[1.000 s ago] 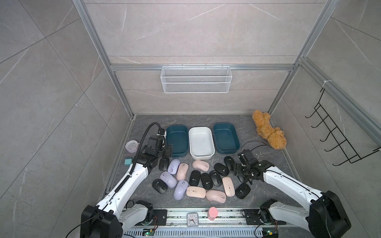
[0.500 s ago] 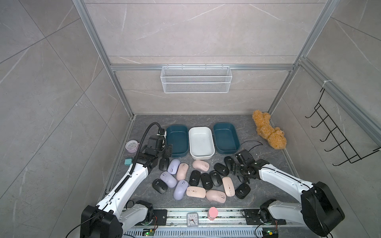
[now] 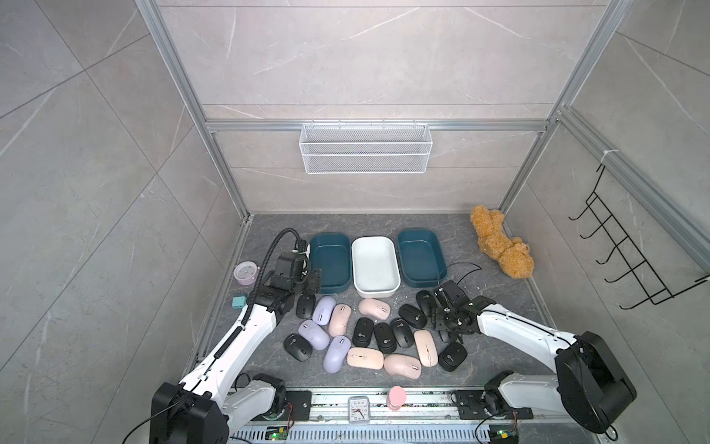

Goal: Place the mice by color into the storage box
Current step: Pick up the mouse from the center of the board.

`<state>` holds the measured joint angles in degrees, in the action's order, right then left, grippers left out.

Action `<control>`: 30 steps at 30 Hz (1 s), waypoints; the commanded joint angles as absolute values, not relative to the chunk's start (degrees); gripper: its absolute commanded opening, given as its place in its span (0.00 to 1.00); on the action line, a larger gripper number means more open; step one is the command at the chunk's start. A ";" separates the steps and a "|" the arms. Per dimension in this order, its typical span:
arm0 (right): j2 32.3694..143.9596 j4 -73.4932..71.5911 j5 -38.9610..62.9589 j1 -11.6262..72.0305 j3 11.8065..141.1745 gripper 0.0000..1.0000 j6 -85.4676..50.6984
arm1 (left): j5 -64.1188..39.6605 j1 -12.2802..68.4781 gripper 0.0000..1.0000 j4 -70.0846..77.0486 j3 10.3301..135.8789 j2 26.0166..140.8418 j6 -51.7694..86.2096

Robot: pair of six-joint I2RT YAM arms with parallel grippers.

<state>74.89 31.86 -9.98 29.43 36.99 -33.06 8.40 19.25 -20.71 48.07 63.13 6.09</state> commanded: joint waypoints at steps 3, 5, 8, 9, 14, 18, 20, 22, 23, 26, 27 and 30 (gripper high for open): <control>74.17 36.29 -9.65 30.83 39.37 0.73 -34.43 | 8.45 18.97 0.71 -19.60 48.07 63.51 4.83; 74.56 36.62 -9.11 30.96 39.37 0.73 -34.83 | 8.31 18.91 0.71 -19.63 48.08 63.52 4.76; 75.29 36.05 -8.44 31.20 38.96 0.73 -35.20 | 8.27 18.96 0.71 -19.67 48.08 63.42 4.86; 75.49 35.94 -8.31 31.27 38.77 0.73 -35.35 | 8.17 18.94 0.71 -19.69 48.05 63.43 4.83; 76.03 36.80 -7.92 31.64 38.58 0.73 -36.10 | 7.96 18.94 0.71 -19.75 48.03 63.27 4.96; 76.28 37.35 -7.87 32.08 38.41 0.73 -36.99 | 8.00 18.91 0.71 -19.69 48.08 63.50 5.06; 76.68 37.62 -7.74 32.31 38.26 0.73 -37.45 | 7.91 18.91 0.71 -19.69 48.08 63.63 5.11; 77.07 37.69 -7.52 32.60 38.28 0.73 -37.92 | 7.91 18.91 0.71 -19.68 48.08 63.53 5.12; 77.17 37.43 -7.40 32.77 38.23 0.73 -38.23 | 8.04 18.97 0.71 -19.69 48.08 63.53 5.17; 77.83 36.78 -7.48 33.00 37.97 0.72 -38.92 | 8.00 18.94 0.71 -19.69 48.08 63.52 5.11; 78.10 36.65 -7.57 33.04 37.97 0.72 -39.01 | 8.00 18.91 0.71 -19.69 48.10 63.48 5.12; 78.66 36.02 -7.73 33.13 37.81 0.72 -39.37 | 7.91 18.91 0.71 -19.73 48.05 63.46 5.14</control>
